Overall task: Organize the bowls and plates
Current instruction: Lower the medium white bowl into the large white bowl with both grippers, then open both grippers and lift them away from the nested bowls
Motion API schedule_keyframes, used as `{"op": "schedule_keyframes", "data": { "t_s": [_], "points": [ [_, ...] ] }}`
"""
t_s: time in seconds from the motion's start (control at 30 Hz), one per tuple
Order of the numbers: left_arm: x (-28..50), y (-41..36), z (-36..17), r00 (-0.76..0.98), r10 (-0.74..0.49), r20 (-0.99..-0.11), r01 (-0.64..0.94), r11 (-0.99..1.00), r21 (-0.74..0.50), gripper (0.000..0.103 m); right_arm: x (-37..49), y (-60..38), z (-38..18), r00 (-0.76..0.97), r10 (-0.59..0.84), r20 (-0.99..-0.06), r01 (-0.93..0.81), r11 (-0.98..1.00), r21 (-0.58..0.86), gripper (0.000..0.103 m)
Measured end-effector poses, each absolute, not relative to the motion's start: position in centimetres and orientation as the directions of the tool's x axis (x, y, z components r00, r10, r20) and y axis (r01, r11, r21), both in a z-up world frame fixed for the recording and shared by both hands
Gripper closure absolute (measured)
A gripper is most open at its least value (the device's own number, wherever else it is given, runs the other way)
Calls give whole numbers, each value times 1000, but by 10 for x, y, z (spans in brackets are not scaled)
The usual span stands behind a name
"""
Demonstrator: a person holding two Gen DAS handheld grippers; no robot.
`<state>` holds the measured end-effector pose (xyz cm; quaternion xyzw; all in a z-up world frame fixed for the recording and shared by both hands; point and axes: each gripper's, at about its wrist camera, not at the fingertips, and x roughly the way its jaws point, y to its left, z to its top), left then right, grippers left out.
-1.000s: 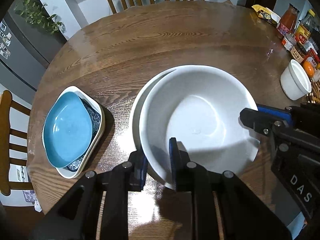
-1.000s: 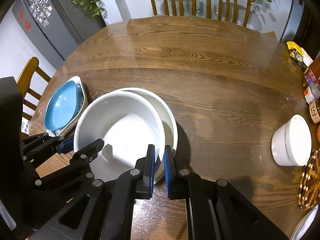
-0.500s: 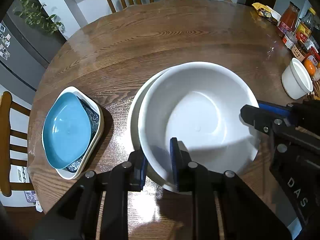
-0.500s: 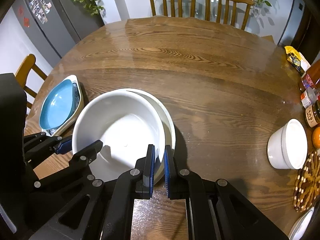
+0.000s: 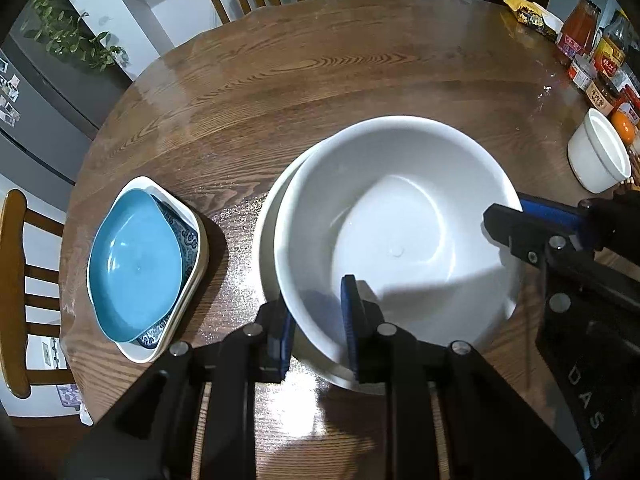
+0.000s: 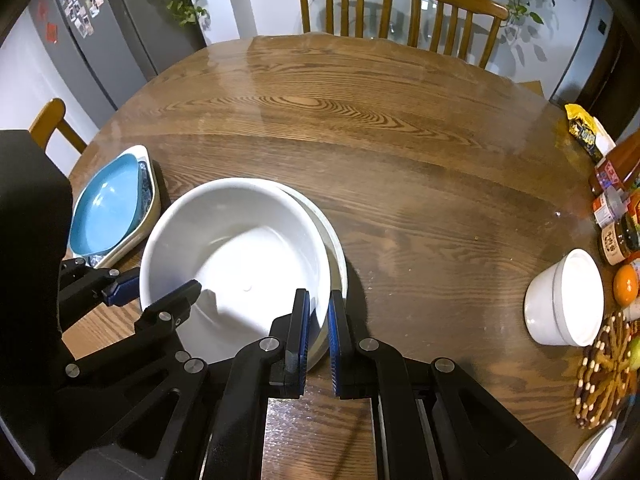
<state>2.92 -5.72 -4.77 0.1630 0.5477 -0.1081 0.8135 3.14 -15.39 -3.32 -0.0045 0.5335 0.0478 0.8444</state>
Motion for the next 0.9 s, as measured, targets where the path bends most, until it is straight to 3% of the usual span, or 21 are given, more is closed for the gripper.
{"op": "schedule_keyframes", "data": {
  "t_s": [0.47, 0.7, 0.9],
  "points": [
    [31, -55, -46, 380, -1, -925, 345, 928, 141, 81, 32, -152, -31, 438, 71, -896, -80, 996, 40, 94],
    [27, -58, -42, 391, -5, -920, 354, 924, 145, 71, 30, -156, -28, 443, 79, -893, -81, 996, 48, 94],
    [29, -55, -42, 392, -7, -920, 357, 923, 145, 71, 30, -156, -29, 440, 78, -895, -81, 996, 46, 94]
  ]
}}
